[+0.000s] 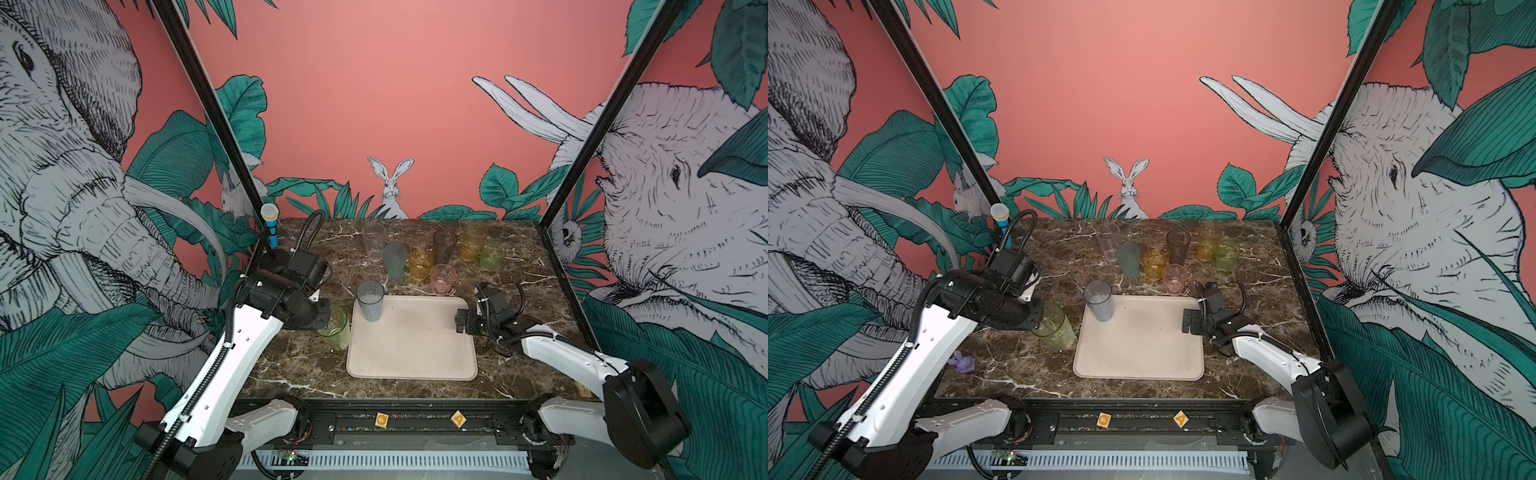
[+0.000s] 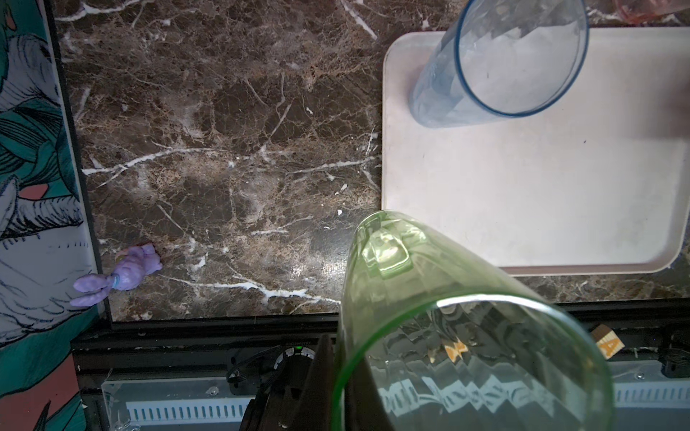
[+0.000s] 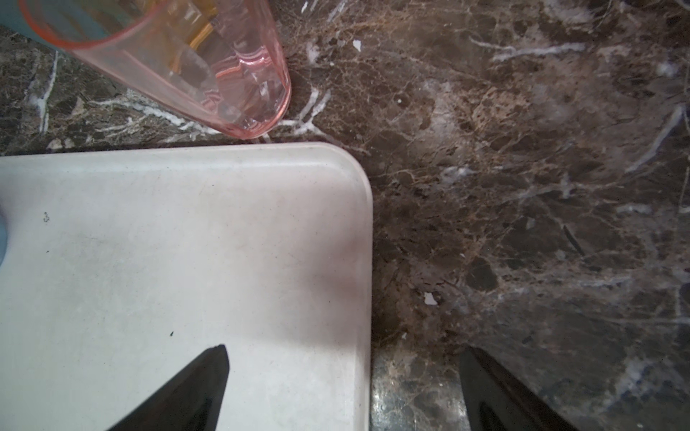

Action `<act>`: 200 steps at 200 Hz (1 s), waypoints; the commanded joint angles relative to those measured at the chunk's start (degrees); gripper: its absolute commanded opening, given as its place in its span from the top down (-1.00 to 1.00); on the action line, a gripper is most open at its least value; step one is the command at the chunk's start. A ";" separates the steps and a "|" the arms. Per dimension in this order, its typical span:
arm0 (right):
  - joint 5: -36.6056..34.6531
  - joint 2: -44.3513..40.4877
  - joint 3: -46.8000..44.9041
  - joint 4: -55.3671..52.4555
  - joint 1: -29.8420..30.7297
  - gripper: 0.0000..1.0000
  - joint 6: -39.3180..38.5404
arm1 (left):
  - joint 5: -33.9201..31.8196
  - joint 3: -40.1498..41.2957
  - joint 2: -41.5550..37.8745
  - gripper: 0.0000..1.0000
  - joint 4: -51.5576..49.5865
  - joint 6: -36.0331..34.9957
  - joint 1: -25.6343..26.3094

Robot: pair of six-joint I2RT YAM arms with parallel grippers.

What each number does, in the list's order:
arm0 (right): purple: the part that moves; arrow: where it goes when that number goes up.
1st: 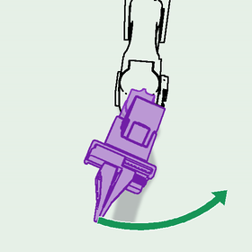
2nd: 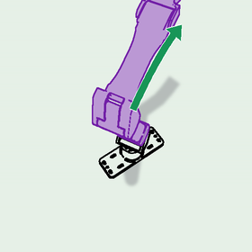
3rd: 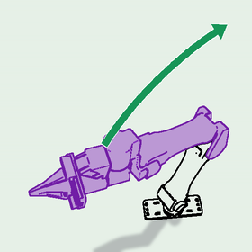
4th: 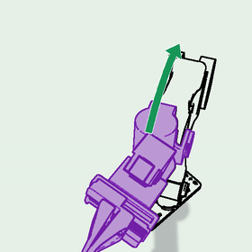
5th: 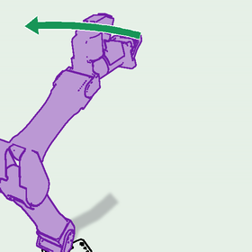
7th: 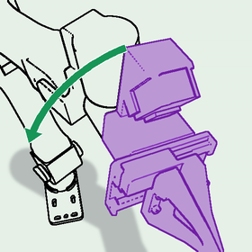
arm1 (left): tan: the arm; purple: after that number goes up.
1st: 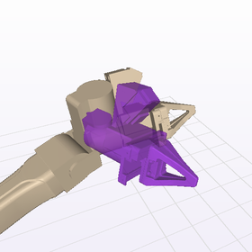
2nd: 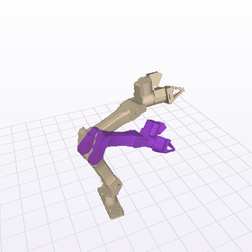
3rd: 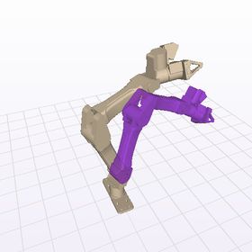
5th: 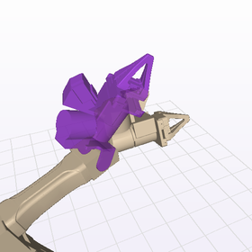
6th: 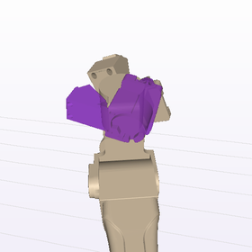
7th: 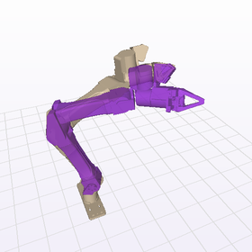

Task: Place the glasses into the tray
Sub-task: Place the glass on the tray.

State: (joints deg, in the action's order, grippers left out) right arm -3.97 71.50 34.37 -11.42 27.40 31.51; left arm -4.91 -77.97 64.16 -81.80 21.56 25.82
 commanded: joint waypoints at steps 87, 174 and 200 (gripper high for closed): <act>-0.73 -0.36 1.06 0.08 -0.07 -0.98 0.57 | -0.69 4.79 -0.05 1.00 6.98 4.98 5.52; -0.97 -0.54 0.96 0.08 -0.10 -0.97 0.57 | -2.82 8.32 4.50 1.00 13.43 6.32 7.83; -0.87 -0.52 0.87 0.08 -0.12 -0.97 0.57 | -2.54 9.48 6.09 1.00 15.66 6.56 8.17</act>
State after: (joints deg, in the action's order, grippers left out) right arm -4.03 71.50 34.37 -11.44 27.40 31.51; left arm -6.63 -69.63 69.63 -68.79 26.59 33.47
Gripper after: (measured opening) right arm 0.988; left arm 0.082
